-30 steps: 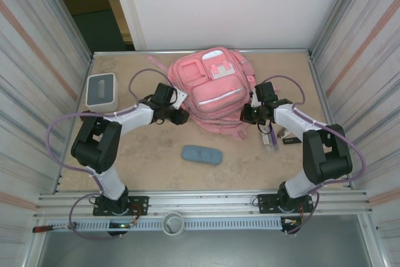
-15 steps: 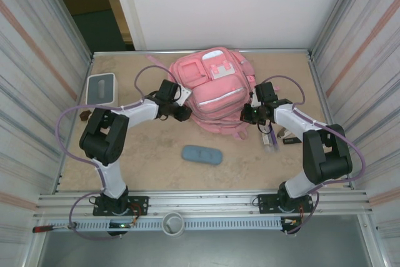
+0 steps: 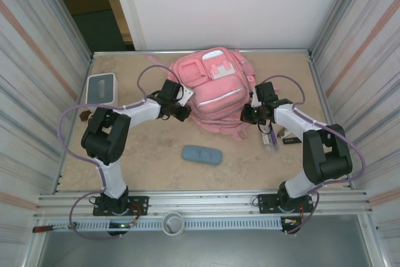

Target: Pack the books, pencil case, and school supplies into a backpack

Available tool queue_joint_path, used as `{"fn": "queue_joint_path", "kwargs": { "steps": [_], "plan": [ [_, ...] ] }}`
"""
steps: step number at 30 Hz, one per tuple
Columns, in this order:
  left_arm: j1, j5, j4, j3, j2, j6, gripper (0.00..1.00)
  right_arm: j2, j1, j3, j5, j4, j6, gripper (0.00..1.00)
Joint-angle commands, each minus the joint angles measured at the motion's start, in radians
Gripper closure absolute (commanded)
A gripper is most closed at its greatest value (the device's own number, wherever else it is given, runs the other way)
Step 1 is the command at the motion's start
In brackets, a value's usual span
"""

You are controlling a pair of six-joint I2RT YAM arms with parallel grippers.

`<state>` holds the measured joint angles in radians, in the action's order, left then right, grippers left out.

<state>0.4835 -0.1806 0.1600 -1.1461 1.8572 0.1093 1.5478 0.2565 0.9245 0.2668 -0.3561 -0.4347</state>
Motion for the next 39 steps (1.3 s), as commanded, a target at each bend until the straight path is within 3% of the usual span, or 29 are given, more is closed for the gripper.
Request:
{"fn": "queue_joint_path", "kwargs": {
  "steps": [1,17,39],
  "plan": [
    [-0.003,0.063,-0.01,-0.028,0.001,0.012,0.88,-0.002,-0.021,0.002,-0.022,-0.05,0.027,1.0],
    [-0.089,0.105,0.007,-0.094,0.019,-0.023,0.93,-0.027,-0.068,-0.022,-0.069,-0.081,0.022,1.0],
    [-0.221,0.113,0.164,-0.362,0.215,-0.183,0.92,-0.031,-0.069,-0.042,-0.036,-0.064,0.033,1.0]
  ]
}}
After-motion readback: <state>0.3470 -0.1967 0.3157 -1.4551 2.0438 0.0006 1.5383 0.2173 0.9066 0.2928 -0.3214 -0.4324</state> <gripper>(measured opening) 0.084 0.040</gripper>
